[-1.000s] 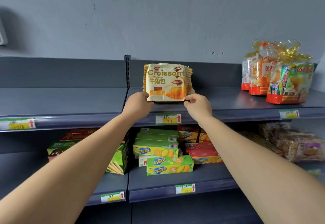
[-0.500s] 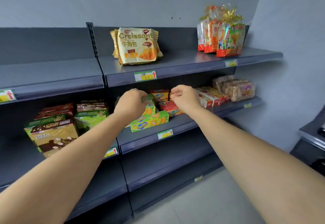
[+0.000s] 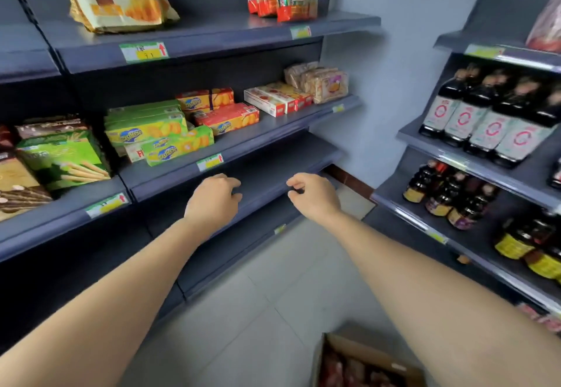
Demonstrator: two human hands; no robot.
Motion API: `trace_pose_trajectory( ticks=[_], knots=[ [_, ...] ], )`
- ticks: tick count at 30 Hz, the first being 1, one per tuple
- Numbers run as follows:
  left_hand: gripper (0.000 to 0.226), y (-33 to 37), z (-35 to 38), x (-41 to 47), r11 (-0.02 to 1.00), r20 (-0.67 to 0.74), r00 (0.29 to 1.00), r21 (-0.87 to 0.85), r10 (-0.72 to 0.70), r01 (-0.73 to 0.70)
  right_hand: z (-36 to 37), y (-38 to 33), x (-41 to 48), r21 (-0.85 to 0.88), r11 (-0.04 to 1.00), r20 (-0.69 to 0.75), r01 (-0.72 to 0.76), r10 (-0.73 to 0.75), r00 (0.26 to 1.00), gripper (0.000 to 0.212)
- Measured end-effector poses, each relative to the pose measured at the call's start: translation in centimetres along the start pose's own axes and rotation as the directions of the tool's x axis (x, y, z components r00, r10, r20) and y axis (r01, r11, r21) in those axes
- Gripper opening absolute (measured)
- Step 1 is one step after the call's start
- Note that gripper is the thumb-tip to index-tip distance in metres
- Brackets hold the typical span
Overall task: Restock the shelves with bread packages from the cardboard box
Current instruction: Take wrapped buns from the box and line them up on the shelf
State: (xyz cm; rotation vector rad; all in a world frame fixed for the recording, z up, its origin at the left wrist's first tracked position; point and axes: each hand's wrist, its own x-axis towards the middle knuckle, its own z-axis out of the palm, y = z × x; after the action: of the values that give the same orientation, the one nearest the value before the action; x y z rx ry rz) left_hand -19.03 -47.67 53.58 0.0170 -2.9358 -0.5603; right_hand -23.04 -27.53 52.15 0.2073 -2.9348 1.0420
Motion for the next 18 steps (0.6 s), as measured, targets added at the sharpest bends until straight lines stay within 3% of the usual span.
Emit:
trace_pose_trajectory(
  ticks=[8,13,18],
  knots=[
    [0.013,9.4,11.4,-6.0,0.996,0.192,0.980,-0.071,0.058,-0.045,-2.8,14.3,-9.1,-0.064,0.978,0.068,-0.200,0.204,0.976,0.028],
    [0.033,13.9,18.7,-7.4,0.995,0.334,0.938,-0.074,0.093,-0.072,-3.9,22.2,-13.4,-0.066,0.940,0.068,-0.334,0.338,0.939,0.026],
    [0.035,17.5,26.2,-7.7,0.988,0.465,0.872,-0.048,0.152,-0.147,-3.8,30.4,-15.5,-0.050,0.886,0.099,-0.462,0.465,0.880,0.025]
  ],
)
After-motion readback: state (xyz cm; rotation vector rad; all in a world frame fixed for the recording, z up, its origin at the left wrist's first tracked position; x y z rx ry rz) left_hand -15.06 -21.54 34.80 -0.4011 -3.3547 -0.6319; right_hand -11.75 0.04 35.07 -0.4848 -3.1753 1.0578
